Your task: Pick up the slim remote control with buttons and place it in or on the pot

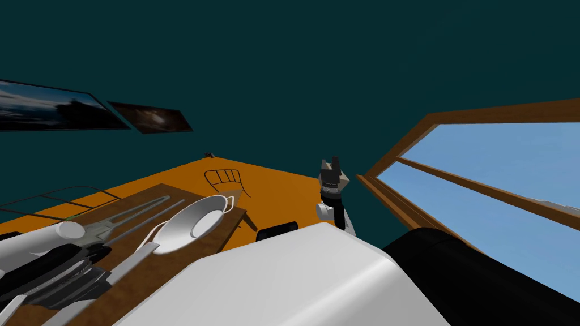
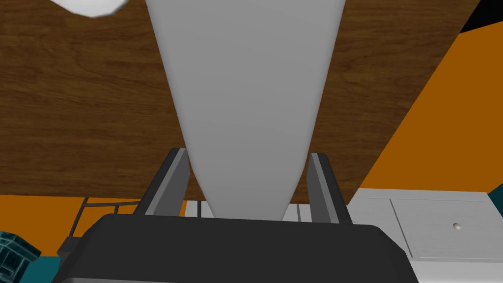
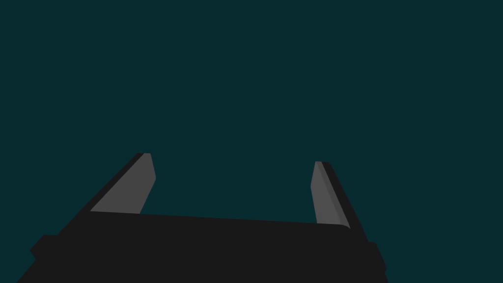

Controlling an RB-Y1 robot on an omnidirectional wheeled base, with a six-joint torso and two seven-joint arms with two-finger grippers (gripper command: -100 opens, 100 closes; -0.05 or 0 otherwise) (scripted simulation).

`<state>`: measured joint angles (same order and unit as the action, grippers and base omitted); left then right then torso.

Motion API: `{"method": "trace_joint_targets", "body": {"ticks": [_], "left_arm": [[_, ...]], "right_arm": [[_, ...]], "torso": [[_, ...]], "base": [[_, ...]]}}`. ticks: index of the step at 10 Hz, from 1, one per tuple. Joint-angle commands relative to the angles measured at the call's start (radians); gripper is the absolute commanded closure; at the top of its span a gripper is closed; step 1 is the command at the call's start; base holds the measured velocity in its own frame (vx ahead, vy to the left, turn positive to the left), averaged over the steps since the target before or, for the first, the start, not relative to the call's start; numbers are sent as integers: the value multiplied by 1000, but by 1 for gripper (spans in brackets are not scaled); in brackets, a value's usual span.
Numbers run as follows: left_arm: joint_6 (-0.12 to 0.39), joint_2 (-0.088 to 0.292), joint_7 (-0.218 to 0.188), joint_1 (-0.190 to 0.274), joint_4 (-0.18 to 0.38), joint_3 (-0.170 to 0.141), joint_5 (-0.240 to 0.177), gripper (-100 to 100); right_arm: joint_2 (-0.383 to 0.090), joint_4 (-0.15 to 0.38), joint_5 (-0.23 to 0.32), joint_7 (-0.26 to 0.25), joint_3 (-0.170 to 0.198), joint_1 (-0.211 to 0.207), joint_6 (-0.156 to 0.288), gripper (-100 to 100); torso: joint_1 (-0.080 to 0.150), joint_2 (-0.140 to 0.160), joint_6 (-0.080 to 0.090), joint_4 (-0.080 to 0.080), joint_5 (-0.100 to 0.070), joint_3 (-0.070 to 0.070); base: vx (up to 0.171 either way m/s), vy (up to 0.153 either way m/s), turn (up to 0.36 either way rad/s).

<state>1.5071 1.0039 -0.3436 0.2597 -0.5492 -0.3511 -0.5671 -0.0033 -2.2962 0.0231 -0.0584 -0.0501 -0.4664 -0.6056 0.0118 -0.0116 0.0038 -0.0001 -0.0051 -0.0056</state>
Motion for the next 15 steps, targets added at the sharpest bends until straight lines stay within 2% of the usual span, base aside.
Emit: {"method": "trace_joint_targets", "body": {"ticks": [1, 3, 4, 7, 9, 10, 14, 15], "left_arm": [[13, -1, 2, -5, -29, -21, -10, 100], [7, -10, 32, 24, -31, -71, -32, 100], [7, -10, 32, 24, -31, -71, -32, 100], [-5, -24, 62, 53, -41, -126, -61, 100], [-13, -22, 68, 61, -23, -120, -58, 100], [-12, -23, 68, 62, -25, -121, -59, -100], [-12, -23, 68, 62, -25, -121, -59, -100], [-12, -23, 68, 62, -25, -121, -59, 0]], "right_arm": [[0, 0, 0, 0, 0, 0, 0, 0], [0, 0, 0, 0, 0, 0, 0, 0], [0, 0, 0, 0, 0, 0, 0, 0], [0, 0, 0, 0, 0, 0, 0, 0], [0, 0, 0, 0, 0, 0, 0, 0], [0, 0, 0, 0, 0, 0, 0, 0], [0, 0, 0, 0, 0, 0, 0, 0], [0, 0, 0, 0, 0, 0, 0, 0]], "torso": [[0, 0, 0, 0, 0, 0], [-5, 1, -1, 0, 1, 1], [-3, -2, 0, -1, 1, -1], [-4, -1, -1, -1, 2, -1], [-5, 3, -2, 0, 1, 1], [-7, 8, -3, 1, 1, 4], [-10, 13, -4, 2, 2, 7], [-10, 13, -4, 2, 2, 7]], "base": [[124, -78, -7], [167, -66, 17], [159, -80, -4], [162, -74, 21], [64, -52, -12], [11, -7, -5], [1, -1, 0], [0, 0, 0]]}}
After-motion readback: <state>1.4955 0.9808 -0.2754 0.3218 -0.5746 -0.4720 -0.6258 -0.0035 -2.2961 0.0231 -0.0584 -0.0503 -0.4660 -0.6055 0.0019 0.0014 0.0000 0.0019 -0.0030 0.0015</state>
